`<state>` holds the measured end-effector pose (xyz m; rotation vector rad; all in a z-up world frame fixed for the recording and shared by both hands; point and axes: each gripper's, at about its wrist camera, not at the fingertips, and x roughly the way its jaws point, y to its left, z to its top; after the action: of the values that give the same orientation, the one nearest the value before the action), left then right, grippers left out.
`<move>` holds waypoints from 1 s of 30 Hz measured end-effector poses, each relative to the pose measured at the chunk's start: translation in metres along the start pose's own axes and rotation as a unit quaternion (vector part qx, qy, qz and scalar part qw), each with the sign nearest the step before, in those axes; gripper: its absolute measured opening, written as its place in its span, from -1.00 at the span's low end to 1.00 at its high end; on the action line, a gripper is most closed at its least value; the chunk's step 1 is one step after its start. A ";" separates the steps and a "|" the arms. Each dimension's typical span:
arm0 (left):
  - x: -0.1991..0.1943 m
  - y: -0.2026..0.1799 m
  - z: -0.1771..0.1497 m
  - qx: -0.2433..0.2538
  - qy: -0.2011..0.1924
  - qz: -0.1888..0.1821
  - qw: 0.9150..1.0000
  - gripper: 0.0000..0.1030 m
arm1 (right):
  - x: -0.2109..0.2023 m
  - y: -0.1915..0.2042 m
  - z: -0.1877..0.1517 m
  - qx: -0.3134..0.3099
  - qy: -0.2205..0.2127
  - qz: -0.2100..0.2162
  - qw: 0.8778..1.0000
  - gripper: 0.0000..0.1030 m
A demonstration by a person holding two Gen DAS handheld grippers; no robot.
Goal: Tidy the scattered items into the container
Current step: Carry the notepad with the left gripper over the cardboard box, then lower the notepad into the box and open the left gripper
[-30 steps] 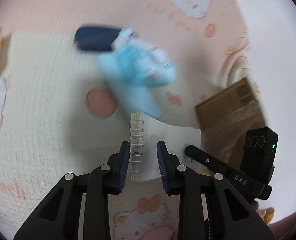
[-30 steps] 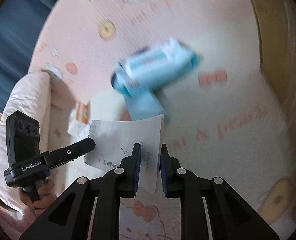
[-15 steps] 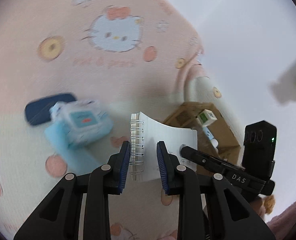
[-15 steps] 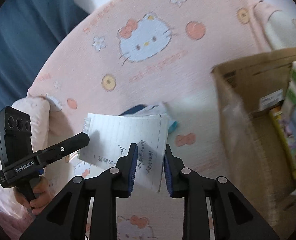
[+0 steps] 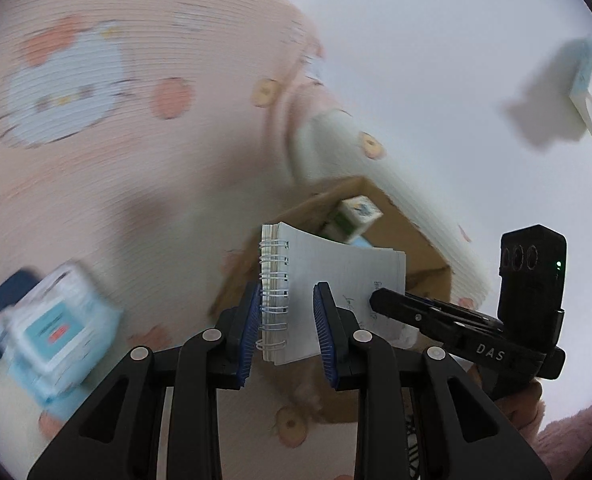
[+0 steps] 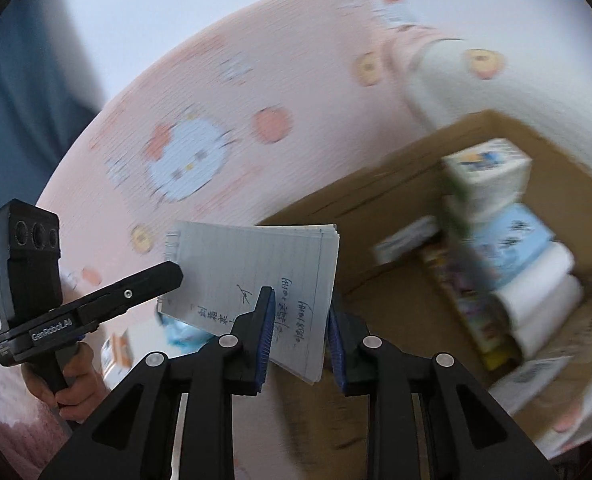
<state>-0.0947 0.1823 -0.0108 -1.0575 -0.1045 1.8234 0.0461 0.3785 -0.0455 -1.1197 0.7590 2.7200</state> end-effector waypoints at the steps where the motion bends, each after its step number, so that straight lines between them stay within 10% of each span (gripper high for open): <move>1: 0.012 -0.009 0.008 0.013 0.010 -0.010 1.000 -0.43 | -0.004 -0.010 0.003 0.011 -0.005 -0.009 1.000 -0.57; 10: 0.111 -0.070 0.056 0.075 0.114 -0.093 0.986 -0.43 | -0.049 -0.075 0.019 0.080 -0.036 -0.113 0.990 -0.56; 18: 0.181 -0.076 0.081 -0.007 0.196 -0.147 0.969 -0.43 | -0.052 -0.107 0.029 0.105 -0.009 -0.174 0.979 -0.56; 30: 0.242 -0.109 0.081 0.014 0.252 -0.131 0.959 -0.42 | -0.058 -0.139 0.030 0.138 0.025 -0.210 0.968 -0.56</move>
<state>-0.1069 0.4559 -0.0547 -1.3860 0.0836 1.2739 0.1080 0.5194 -0.0446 -1.1341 0.7730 2.1705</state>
